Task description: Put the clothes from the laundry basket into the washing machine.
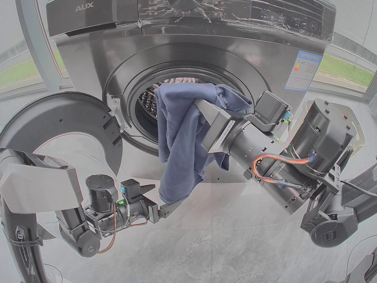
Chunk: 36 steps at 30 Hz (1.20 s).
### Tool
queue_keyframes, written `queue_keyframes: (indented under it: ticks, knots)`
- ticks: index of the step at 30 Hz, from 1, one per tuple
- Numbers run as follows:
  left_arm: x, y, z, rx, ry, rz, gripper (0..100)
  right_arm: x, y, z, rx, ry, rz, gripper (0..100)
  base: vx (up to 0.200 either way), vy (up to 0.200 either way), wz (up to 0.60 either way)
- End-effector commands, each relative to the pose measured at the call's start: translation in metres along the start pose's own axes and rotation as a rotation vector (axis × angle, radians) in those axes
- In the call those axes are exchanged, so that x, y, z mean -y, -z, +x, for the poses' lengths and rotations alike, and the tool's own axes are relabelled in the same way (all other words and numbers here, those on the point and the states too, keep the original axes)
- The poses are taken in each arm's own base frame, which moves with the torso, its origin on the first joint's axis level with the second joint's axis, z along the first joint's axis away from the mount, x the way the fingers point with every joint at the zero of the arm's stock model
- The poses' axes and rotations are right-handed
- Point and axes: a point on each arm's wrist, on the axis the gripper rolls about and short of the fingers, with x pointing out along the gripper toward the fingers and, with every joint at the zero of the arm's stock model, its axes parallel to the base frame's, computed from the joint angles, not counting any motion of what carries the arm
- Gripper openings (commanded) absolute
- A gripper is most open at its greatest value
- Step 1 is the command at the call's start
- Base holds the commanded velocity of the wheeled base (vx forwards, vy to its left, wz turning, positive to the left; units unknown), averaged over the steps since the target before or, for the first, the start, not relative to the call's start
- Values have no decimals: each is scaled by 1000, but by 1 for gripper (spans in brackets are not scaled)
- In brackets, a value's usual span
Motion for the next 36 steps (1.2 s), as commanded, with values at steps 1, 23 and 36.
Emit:
queue_keyframes:
  ticks: [1,23,36]
  knots:
    - [-6,8,13,-5,-5,-4,100,-1,0,0,-1,-3,1,0,0,0,0]
    - [-4,2,24,51,23,24,0,8,9,0,-12,17,-9,0,0,0,0]
    - [54,-31,-48,90,140,59,0,32,21,2,-45,84,-56,0,0,0,0]
